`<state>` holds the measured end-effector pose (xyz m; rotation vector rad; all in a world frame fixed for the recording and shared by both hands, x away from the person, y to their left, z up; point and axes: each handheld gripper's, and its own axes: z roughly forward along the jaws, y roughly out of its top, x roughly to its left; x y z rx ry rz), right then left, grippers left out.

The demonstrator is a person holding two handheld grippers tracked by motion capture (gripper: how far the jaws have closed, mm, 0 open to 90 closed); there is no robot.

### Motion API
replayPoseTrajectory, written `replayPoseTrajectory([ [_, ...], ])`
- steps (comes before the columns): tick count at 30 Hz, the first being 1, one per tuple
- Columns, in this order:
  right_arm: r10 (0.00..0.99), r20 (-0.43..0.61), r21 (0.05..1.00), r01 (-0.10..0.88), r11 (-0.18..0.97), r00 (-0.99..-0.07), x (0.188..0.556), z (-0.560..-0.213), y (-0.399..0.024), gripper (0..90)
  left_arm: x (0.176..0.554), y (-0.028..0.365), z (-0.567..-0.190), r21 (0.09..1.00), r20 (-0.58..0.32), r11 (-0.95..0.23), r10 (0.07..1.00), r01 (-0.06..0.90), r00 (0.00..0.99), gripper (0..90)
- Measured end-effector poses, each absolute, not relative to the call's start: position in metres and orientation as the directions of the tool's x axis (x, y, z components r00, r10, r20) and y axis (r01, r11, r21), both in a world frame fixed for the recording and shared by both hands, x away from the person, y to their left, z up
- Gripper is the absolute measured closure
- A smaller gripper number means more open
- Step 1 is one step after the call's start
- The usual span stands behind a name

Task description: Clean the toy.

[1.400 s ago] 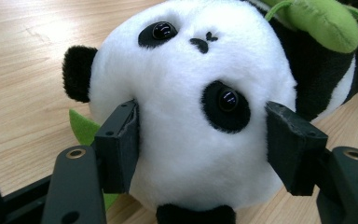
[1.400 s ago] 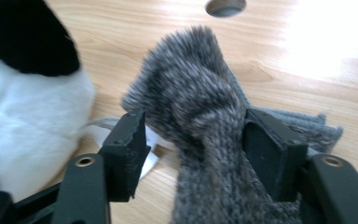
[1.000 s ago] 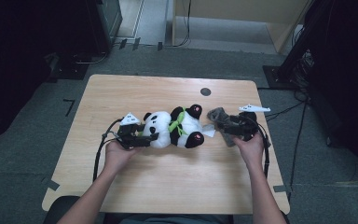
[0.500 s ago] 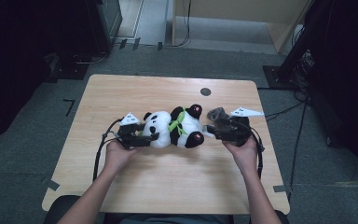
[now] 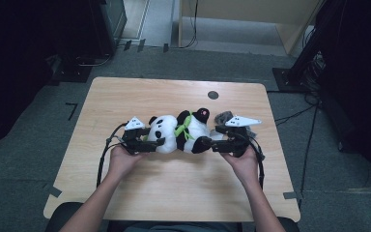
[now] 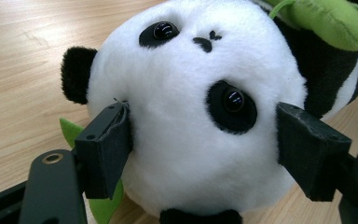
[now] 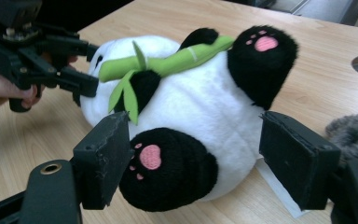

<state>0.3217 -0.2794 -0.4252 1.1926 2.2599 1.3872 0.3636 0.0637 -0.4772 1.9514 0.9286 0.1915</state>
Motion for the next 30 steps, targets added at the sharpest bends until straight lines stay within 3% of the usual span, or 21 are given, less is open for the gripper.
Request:
replayPoseTrajectory([
  [23,0.72,0.151,0.812,0.501,0.3,-0.677,0.332,-0.462,-0.25,24.7,0.367,0.064,-0.477,0.798,-0.24,-0.272,0.674,0.537,0.699,23.6],
  [30,0.707,0.198,0.821,0.509,0.259,-0.679,0.334,-0.473,-0.25,18.2,0.367,0.063,-0.477,0.799,-0.239,-0.274,0.673,0.536,0.7,23.6],
])
